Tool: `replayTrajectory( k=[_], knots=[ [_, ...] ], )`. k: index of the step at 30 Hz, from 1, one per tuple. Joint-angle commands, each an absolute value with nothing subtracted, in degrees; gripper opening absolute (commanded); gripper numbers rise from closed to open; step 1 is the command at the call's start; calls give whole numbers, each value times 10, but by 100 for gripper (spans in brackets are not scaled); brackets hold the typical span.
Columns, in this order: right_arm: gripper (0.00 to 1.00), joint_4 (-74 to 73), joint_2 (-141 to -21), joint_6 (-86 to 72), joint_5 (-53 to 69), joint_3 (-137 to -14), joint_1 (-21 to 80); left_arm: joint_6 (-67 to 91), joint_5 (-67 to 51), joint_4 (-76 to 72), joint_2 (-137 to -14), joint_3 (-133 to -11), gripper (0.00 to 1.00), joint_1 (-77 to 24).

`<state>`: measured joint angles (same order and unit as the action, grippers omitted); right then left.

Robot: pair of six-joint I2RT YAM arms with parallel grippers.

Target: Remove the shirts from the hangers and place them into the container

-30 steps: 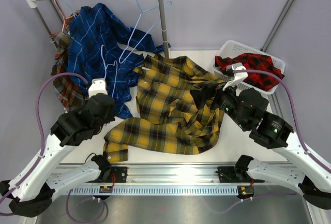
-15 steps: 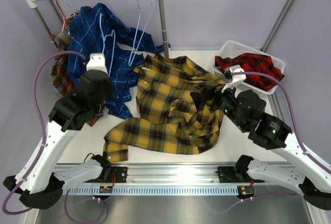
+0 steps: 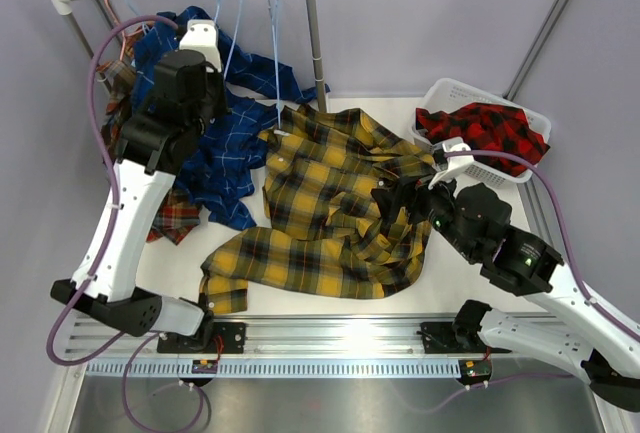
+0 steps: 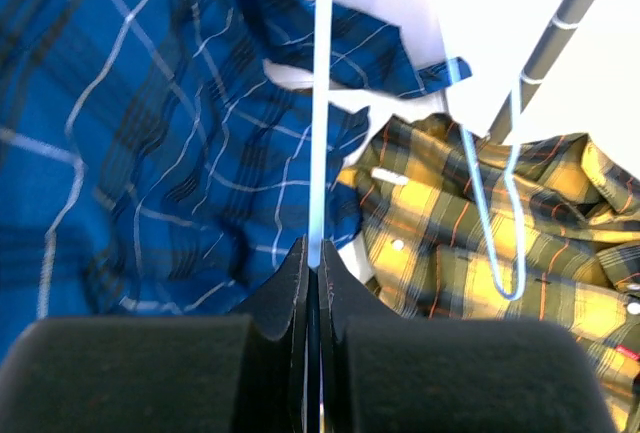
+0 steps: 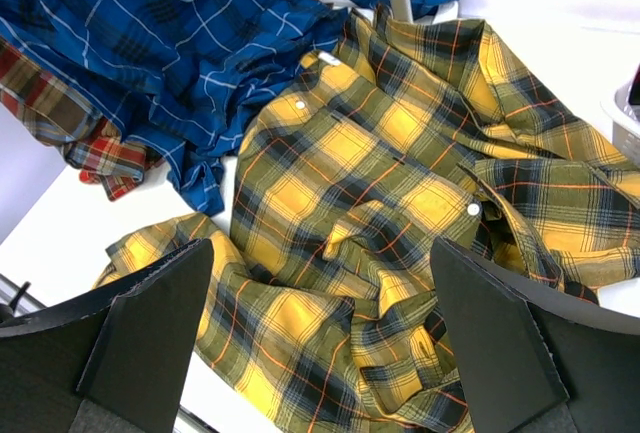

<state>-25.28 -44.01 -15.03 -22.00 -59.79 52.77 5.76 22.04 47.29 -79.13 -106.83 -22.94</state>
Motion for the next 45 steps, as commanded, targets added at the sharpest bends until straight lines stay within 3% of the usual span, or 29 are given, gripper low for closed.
replayTrajectory(
  k=[1, 14, 17, 21, 22, 25, 29, 35, 42, 45],
  knots=[
    [99, -248, -434, -140, -229, -592, 528, 41, 166, 439, -828, -1109, 0, -214],
    [99, -246, -450, -156, -218, -584, 528, 83, 147, 400, -829, -1008, 0, -198],
    [100, -245, -457, -160, -220, -580, 528, 88, 145, 393, -825, -985, 5, -196],
    [99, -251, -475, -168, -223, -571, 528, 87, 146, 389, -808, -970, 31, -193],
    [99, -250, -478, -170, -223, -565, 529, 87, 146, 389, -804, -969, 48, -193],
    [99, -237, -503, -174, -221, -548, 529, 84, 147, 389, -783, -968, 82, -192],
    [99, -217, -582, -164, -209, -534, 528, 83, 152, 390, -745, -948, 97, -191],
    [99, -179, -730, -159, -153, -557, 529, 81, 186, 369, -652, -871, 99, -191],
    [99, -169, -859, -146, -126, -603, 569, 68, 235, 229, -517, -673, 99, -191],
    [99, -174, -896, -143, -124, -616, 599, 63, 250, 203, -492, -645, 99, -191]
  ],
)
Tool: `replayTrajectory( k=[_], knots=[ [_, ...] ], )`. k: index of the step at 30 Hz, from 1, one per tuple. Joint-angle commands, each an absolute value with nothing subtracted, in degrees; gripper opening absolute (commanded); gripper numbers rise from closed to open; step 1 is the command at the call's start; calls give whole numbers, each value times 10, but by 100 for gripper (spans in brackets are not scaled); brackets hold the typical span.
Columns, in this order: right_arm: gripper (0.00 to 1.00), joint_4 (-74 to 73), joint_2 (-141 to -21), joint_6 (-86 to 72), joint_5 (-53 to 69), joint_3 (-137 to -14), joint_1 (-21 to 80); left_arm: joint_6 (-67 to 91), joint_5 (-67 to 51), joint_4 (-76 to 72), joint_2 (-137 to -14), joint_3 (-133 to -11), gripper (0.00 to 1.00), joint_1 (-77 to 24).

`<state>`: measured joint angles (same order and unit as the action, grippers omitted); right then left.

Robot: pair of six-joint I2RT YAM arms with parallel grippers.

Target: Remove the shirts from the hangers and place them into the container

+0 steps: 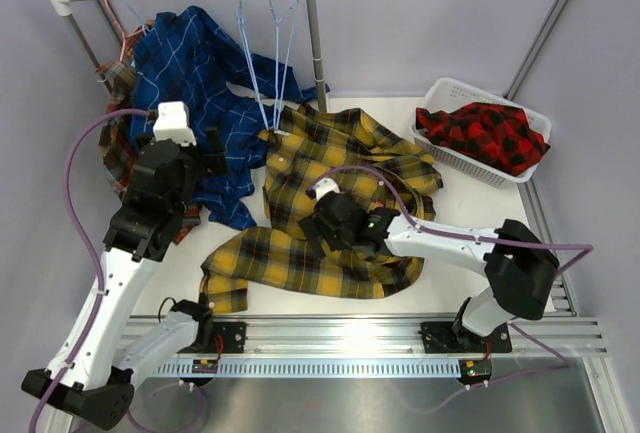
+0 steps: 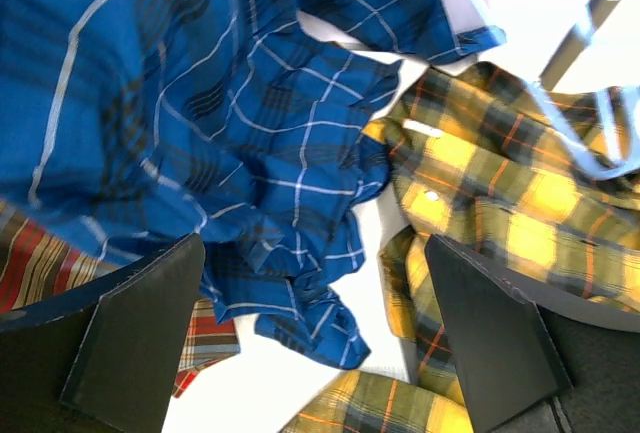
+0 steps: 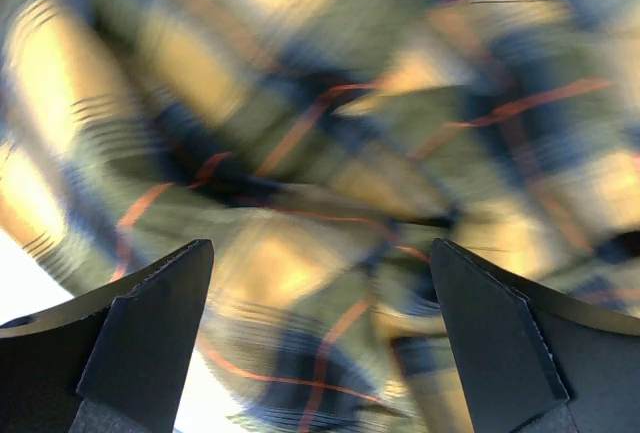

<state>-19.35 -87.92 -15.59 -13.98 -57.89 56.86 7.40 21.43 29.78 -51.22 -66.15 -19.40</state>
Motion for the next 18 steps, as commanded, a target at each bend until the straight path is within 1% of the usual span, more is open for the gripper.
replayTrajectory(
  k=[1, 5, 8, 10, 11, 12, 13, 14, 16, 17, 18],
  knots=[
    [99, -171, -902, -145, -120, -618, 606, 63, 262, 203, -484, -638, 99, -190],
    [100, -140, -936, -151, -74, -614, 629, 55, 294, 187, -467, -616, 99, -190],
    [98, -135, -974, -156, -65, -626, 635, 54, 300, 178, -455, -606, 99, -189],
    [94, -138, -1001, -164, -77, -636, 635, 53, 304, 169, -447, -601, 99, -189],
    [90, -141, -1007, -168, -105, -640, 634, 52, 306, 164, -446, -598, 99, -189],
    [83, -144, -1012, -170, -125, -649, 633, 50, 307, 163, -445, -596, 99, -188],
    [65, -156, -1019, -174, -143, -655, 629, 50, 307, 162, -444, -595, 99, -188],
    [55, -163, -1021, -175, -175, -661, 625, 52, 305, 162, -445, -595, 99, -188],
    [32, -174, -1012, -177, -200, -670, 601, 52, 301, 162, -446, -595, 99, -188],
    [11, -176, -1005, -178, -206, -671, 589, 52, 301, 162, -447, -595, 99, -188],
    [2, -182, -997, -178, -214, -673, 577, 52, 301, 162, -447, -595, 99, -188]
  ],
)
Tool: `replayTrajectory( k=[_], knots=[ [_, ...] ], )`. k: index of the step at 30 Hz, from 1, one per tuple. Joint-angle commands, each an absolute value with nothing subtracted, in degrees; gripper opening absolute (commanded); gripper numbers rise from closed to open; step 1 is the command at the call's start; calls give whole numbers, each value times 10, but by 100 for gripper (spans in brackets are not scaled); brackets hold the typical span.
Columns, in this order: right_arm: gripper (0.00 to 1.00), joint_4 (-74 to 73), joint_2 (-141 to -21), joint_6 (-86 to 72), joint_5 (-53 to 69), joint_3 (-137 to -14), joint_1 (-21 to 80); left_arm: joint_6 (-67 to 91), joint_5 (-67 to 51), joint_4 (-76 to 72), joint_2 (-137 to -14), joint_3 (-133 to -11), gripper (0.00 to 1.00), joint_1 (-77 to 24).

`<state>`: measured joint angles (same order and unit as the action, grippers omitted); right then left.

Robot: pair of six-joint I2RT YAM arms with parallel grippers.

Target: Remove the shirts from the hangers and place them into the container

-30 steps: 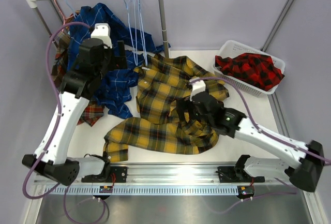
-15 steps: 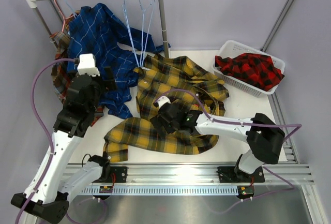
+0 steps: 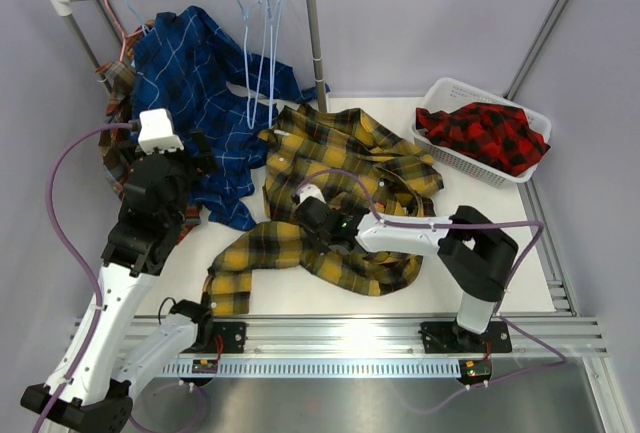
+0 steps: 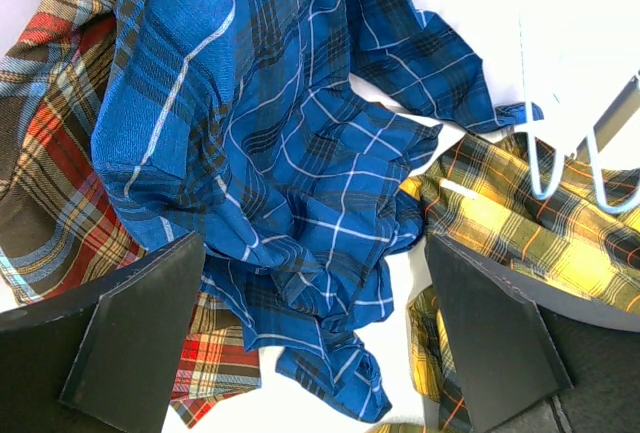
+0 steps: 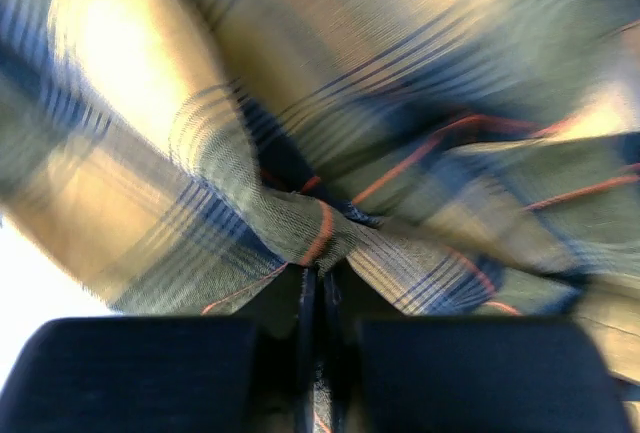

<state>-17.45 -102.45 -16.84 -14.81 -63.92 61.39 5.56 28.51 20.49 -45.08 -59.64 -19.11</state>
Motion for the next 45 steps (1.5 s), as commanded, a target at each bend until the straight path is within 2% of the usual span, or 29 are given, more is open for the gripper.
replayTrajectory(
  k=[1, 9, 15, 21, 24, 25, 26, 28, 29, 31, 32, 45],
  knots=[
    [0, -185, -976, -178, -220, -674, 562, 51, 301, 163, -446, -595, 99, -188],
    [0, -227, -898, -134, -257, -751, 375, 47, 304, 162, -446, -594, 99, -188],
    [0, -250, -950, -196, -243, -822, 270, 44, 308, 162, -446, -593, 99, -188],
    [0, -262, -1061, -229, -193, -883, 224, 40, 310, 162, -449, -593, 99, -188],
    [4, -258, -1096, -208, -171, -904, 219, 40, 310, 162, -450, -592, 99, -188],
    [9, -249, -1098, -200, -162, -904, 220, 40, 310, 162, -450, -592, 99, -188],
    [20, -238, -1100, -190, -156, -899, 220, 40, 309, 162, -451, -592, 99, -188],
    [36, -215, -1103, -165, -141, -895, 220, 40, 307, 162, -452, -592, 99, -188],
    [63, -205, -1104, -157, -137, -895, 220, 40, 306, 163, -452, -592, 99, -188],
    [91, -201, -1113, -129, -133, -903, 220, 40, 306, 162, -452, -592, 99, -188],
    [99, -202, -1116, -120, -134, -907, 219, 40, 305, 162, -452, -592, 99, -188],
    [99, -240, -1237, 43, -81, -1027, 220, 39, 303, 163, -453, -592, 99, -188]
  ],
)
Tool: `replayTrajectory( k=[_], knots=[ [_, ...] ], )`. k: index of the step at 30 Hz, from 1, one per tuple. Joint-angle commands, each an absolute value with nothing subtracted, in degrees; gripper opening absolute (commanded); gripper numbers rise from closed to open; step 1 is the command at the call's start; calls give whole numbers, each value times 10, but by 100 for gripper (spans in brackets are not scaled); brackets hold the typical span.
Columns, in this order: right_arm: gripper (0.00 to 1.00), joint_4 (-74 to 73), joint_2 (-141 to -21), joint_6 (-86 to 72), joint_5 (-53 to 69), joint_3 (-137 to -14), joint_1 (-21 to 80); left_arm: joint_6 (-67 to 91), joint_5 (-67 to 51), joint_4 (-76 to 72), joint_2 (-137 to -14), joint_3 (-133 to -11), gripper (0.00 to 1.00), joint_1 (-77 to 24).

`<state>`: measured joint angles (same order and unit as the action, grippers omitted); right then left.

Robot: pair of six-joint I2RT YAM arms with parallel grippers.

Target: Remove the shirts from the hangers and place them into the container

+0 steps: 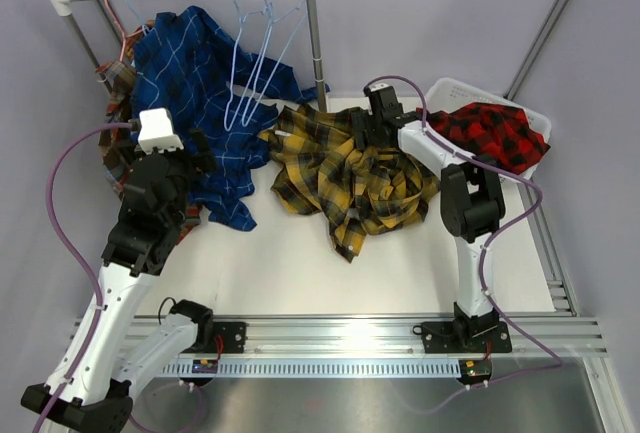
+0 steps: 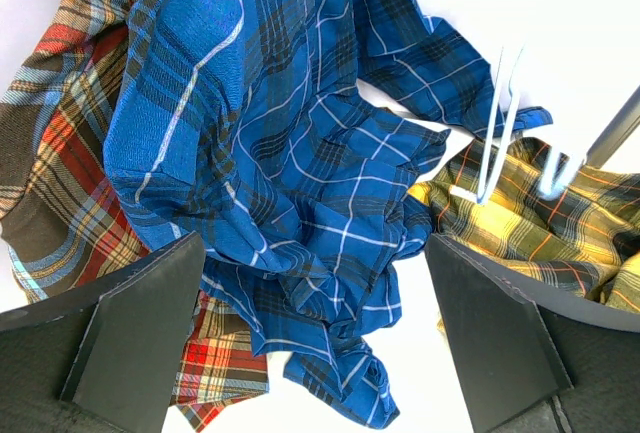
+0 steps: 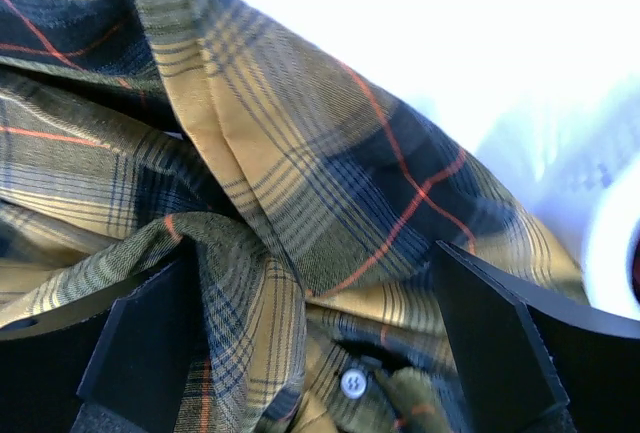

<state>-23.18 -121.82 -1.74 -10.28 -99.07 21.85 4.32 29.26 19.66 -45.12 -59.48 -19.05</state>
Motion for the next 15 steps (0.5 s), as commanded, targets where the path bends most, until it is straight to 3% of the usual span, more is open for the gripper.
replayTrajectory(
  k=[1, 7, 9, 14, 15],
  knots=[
    [99, -247, -1243, 47, -80, -1040, 219, 39, 303, 163, -453, -592, 99, -188],
    [99, -297, -1293, 69, -48, -1104, 219, 39, 302, 163, -454, -592, 99, -188],
    [93, -316, -1307, 69, -39, -1116, 219, 38, 302, 163, -454, -592, 99, -188],
    [54, -338, -1337, 55, -41, -1147, 219, 40, 300, 163, -454, -592, 99, -188],
    [42, -340, -1340, 51, -41, -1148, 219, 40, 299, 163, -453, -592, 99, -187]
  ],
)
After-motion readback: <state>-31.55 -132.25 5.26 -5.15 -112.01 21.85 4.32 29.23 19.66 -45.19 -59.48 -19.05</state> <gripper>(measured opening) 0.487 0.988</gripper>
